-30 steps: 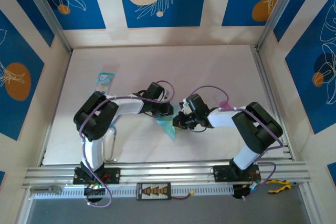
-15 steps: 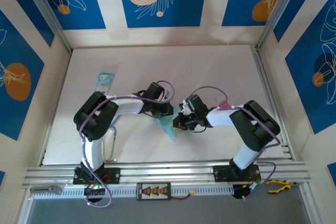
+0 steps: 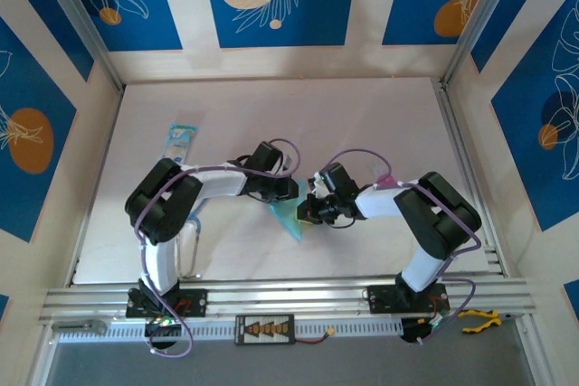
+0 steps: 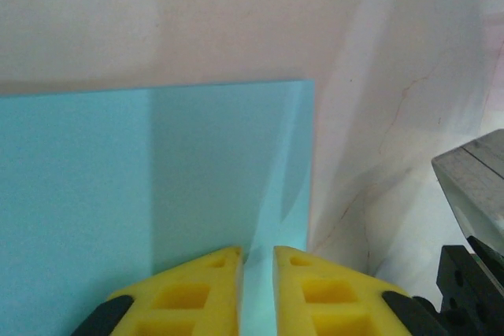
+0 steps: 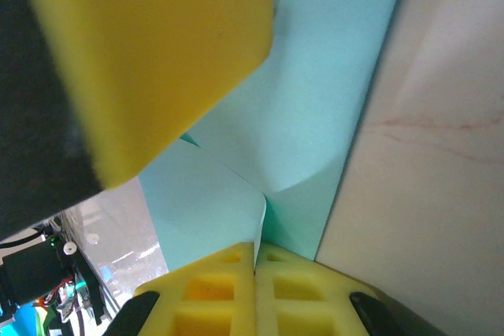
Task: Fold a paper plane with a square sheet of paper (pick it up from the middle)
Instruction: Third fold the triangle at the center of the table.
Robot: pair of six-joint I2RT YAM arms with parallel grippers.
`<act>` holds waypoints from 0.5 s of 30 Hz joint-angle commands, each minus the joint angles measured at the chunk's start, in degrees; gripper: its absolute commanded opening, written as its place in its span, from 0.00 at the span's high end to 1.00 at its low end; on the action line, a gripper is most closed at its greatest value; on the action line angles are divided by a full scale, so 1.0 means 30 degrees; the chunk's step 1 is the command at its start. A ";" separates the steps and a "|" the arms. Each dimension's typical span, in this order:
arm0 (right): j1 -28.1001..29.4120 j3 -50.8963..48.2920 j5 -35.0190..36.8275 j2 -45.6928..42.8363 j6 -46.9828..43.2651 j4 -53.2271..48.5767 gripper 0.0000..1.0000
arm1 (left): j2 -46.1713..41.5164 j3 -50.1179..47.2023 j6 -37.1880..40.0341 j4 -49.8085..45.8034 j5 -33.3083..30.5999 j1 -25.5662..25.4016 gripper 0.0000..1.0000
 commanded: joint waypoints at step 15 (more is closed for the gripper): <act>0.0450 -0.0086 0.0790 0.0830 0.0041 -0.0461 0.98 | -0.8578 -0.7716 -0.5048 0.4114 -0.1716 -0.1366 0.93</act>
